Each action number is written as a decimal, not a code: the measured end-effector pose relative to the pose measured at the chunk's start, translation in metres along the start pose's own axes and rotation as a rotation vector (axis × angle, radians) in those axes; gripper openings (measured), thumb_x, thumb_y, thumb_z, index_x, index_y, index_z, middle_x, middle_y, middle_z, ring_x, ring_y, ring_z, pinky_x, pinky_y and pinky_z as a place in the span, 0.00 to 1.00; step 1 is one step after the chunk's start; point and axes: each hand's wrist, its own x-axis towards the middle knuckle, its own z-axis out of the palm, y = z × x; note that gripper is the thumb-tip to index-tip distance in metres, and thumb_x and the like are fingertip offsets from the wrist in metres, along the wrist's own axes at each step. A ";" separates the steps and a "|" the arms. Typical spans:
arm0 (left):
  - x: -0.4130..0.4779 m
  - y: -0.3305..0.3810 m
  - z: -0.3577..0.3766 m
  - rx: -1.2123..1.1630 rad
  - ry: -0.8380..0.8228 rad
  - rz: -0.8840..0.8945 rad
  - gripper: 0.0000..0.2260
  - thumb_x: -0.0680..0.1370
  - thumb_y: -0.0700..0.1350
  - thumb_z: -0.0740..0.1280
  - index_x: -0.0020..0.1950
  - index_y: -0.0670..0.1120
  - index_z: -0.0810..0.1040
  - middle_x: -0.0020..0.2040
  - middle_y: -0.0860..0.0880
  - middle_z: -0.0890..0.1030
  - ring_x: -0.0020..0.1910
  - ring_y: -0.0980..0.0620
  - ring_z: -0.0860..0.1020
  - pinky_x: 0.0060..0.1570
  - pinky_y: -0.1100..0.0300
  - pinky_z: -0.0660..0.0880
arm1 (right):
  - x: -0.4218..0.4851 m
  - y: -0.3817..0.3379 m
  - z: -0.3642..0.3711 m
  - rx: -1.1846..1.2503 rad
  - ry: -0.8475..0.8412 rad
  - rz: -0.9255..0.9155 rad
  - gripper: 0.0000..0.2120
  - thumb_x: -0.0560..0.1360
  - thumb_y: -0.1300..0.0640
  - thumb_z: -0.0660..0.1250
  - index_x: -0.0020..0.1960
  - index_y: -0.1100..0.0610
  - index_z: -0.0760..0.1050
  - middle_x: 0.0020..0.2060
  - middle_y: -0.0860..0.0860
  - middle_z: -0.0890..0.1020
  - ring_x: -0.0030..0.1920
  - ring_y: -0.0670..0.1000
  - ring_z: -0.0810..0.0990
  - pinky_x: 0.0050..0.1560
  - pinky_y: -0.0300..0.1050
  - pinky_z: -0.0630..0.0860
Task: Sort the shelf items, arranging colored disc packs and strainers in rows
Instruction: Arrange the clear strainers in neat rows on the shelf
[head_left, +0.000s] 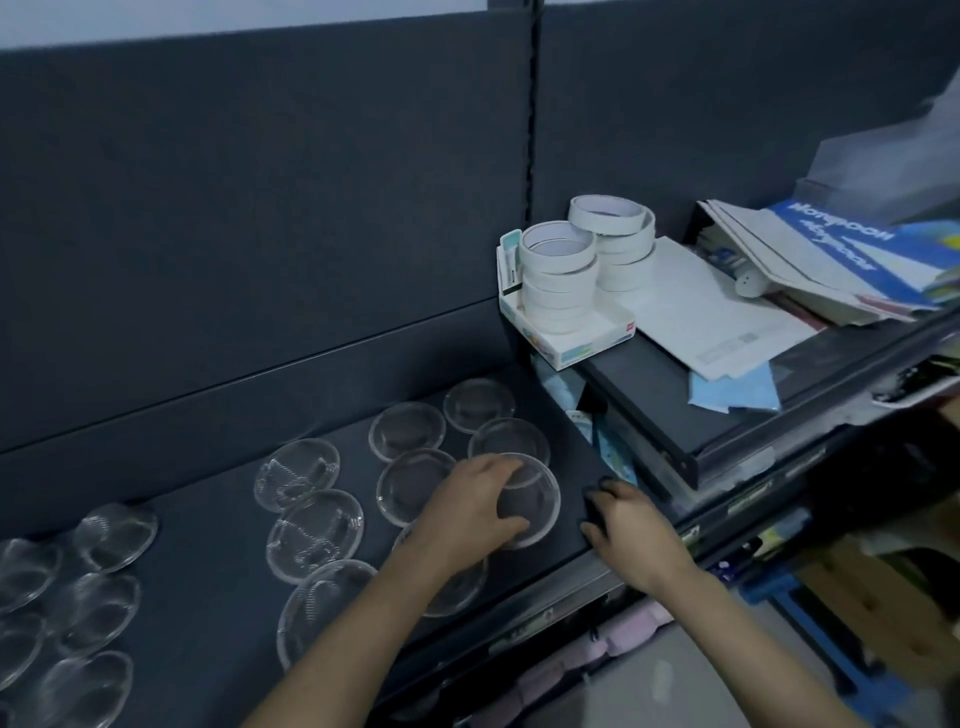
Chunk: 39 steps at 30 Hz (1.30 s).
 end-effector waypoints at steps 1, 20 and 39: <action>0.004 0.002 0.003 0.009 0.000 -0.002 0.30 0.72 0.52 0.71 0.72 0.52 0.66 0.69 0.54 0.68 0.67 0.55 0.65 0.60 0.67 0.60 | 0.001 0.004 -0.001 0.007 0.000 -0.001 0.19 0.77 0.50 0.62 0.65 0.57 0.72 0.63 0.55 0.73 0.63 0.55 0.72 0.61 0.45 0.71; 0.014 0.005 0.033 0.111 -0.044 0.024 0.31 0.71 0.50 0.71 0.72 0.50 0.65 0.71 0.53 0.66 0.68 0.51 0.64 0.66 0.58 0.65 | 0.002 0.015 0.017 0.017 0.111 -0.040 0.14 0.79 0.57 0.57 0.61 0.59 0.75 0.61 0.55 0.73 0.61 0.55 0.73 0.60 0.44 0.71; -0.046 -0.036 0.004 0.091 0.085 -0.124 0.33 0.70 0.58 0.71 0.72 0.49 0.66 0.70 0.52 0.68 0.69 0.53 0.64 0.68 0.63 0.61 | 0.009 -0.033 0.013 0.241 0.021 -0.156 0.33 0.76 0.44 0.64 0.75 0.56 0.58 0.70 0.52 0.65 0.70 0.52 0.64 0.66 0.43 0.65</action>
